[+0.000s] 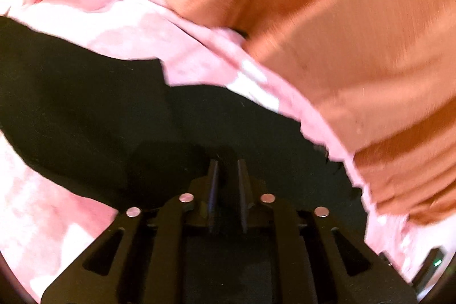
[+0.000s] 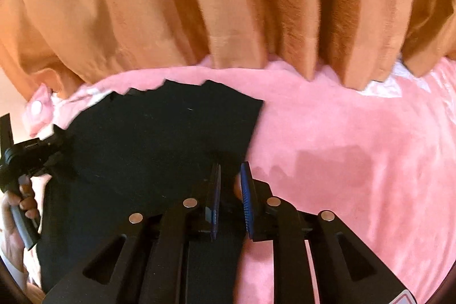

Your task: Fold small clothes

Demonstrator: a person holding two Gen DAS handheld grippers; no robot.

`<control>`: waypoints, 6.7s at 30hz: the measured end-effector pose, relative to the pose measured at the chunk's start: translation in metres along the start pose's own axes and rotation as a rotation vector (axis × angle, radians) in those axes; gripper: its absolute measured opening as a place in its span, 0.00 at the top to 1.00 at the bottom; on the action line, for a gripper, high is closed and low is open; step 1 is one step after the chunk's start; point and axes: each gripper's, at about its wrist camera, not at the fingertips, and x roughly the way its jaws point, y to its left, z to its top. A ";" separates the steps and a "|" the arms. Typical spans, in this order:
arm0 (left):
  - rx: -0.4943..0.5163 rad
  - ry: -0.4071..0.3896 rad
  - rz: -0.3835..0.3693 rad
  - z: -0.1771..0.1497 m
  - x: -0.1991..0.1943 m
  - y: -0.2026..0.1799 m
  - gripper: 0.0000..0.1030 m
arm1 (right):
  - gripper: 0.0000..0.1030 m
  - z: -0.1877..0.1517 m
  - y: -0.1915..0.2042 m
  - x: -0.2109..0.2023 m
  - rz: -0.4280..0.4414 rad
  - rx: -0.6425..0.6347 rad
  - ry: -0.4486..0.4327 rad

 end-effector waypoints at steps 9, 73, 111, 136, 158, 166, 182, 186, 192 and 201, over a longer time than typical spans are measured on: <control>0.061 0.094 0.015 -0.023 0.016 -0.011 0.78 | 1.00 -0.010 0.007 0.049 -0.021 -0.093 0.117; 0.261 0.023 0.345 -0.023 0.020 -0.031 0.57 | 1.00 0.006 0.036 0.058 -0.056 -0.138 0.103; 0.504 0.020 0.088 -0.110 -0.016 -0.138 0.52 | 0.55 -0.010 0.080 -0.007 -0.050 -0.121 0.067; -0.099 -0.016 0.246 -0.016 -0.069 0.040 0.31 | 0.68 0.010 0.220 0.090 0.083 -0.289 0.103; -0.322 0.168 -0.007 -0.045 0.005 0.038 0.31 | 0.60 0.009 0.018 0.055 0.247 0.214 0.111; -0.225 0.037 0.211 -0.021 0.005 0.055 0.65 | 0.97 0.029 0.035 0.051 0.163 0.071 0.018; -0.348 0.165 -0.031 -0.056 0.007 0.043 0.36 | 0.41 0.022 0.032 0.055 0.024 0.045 -0.003; -0.332 0.077 0.019 -0.043 0.002 0.049 0.41 | 0.98 0.023 0.036 0.064 0.121 0.006 0.039; -0.332 0.076 0.037 -0.042 0.008 0.057 0.44 | 0.56 0.025 0.076 0.044 0.075 -0.230 -0.044; -0.330 0.072 0.023 -0.039 0.004 0.053 0.67 | 0.95 0.022 0.097 0.068 0.081 -0.262 0.019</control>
